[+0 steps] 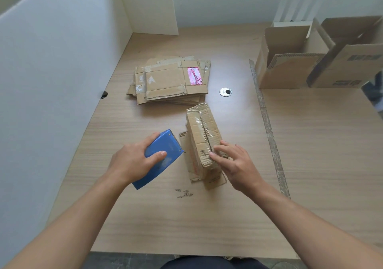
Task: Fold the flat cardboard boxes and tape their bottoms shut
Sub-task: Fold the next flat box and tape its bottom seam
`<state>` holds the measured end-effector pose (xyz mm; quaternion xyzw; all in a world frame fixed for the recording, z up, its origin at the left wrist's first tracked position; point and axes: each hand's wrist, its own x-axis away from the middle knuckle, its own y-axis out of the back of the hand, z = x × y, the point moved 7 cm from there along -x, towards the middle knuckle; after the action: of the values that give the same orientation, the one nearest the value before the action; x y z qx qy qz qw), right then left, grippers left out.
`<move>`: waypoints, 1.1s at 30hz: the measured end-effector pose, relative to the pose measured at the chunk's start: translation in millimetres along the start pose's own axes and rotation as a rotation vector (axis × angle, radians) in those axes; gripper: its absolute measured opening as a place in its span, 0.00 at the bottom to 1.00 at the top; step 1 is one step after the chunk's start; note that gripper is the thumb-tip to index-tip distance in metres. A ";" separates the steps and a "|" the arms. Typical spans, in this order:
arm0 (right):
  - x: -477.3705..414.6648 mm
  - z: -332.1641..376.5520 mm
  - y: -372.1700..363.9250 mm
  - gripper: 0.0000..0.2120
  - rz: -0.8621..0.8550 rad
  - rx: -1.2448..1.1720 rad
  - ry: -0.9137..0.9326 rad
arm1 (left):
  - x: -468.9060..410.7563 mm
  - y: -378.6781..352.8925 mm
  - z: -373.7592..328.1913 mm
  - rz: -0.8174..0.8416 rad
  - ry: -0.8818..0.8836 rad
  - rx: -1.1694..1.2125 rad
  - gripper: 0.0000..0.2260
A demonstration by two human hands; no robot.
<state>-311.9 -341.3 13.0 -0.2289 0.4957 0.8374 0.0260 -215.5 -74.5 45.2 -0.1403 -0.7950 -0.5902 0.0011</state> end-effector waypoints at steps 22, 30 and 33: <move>-43.0 23.9 21.8 0.29 0.232 -0.673 -0.307 | 57.0 34.4 -76.7 -0.267 -0.847 -0.131 0.26; -49.4 20.6 27.6 0.09 0.207 -0.763 -0.390 | 61.6 37.7 -87.0 -0.273 -0.897 -0.132 0.27; -47.7 16.5 34.9 0.07 0.208 -0.684 -0.350 | 58.6 34.0 -86.7 -0.159 -0.846 -0.071 0.29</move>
<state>-284.7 -336.4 67.7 -0.0267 0.1966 0.9787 -0.0523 -278.4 -133.9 113.2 -0.3083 -0.7129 -0.5059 -0.3751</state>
